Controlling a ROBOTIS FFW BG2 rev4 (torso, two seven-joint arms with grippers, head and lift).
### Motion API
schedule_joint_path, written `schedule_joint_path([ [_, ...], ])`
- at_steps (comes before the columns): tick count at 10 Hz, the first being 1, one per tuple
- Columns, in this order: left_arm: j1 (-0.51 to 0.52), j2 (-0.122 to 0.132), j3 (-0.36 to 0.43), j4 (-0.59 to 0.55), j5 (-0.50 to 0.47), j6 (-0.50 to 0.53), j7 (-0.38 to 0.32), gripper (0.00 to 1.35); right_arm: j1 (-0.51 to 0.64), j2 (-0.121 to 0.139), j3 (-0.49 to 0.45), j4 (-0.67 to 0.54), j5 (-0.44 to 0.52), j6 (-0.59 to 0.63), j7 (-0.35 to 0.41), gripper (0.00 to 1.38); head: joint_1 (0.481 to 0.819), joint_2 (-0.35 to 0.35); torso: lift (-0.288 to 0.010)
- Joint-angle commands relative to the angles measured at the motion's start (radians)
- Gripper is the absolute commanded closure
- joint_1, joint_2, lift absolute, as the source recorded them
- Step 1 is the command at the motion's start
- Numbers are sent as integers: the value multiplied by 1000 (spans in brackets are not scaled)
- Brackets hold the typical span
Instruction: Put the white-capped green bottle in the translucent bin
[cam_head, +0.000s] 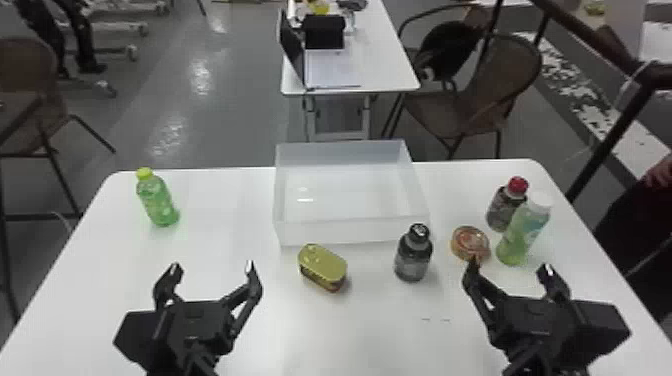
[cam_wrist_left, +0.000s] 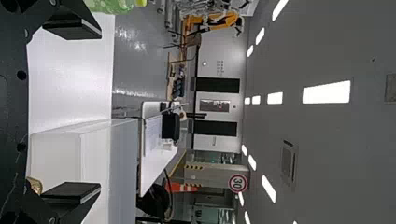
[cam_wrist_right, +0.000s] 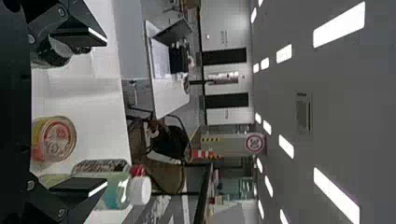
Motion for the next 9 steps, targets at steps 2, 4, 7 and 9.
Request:
schedule_joint_path([
  [2, 1, -3, 3, 0, 2, -2, 0, 148, -62, -20, 4, 191, -119, -117, -62, 225, 695, -43, -45],
  [4, 1, 0, 3, 0, 3, -5, 0, 148, -173, -47, 6, 341, -144, -117, -103, 225, 695, -79, -45],
  [7, 4, -5, 4, 0, 5, -5, 0, 148, -311, -75, 3, 470, -151, -70, -183, 226, 695, -109, -45],
  [9, 10, -11, 9, 3, 11, -6, 0, 148, -394, -87, 3, 562, -171, -39, -223, 245, 695, -136, -45],
])
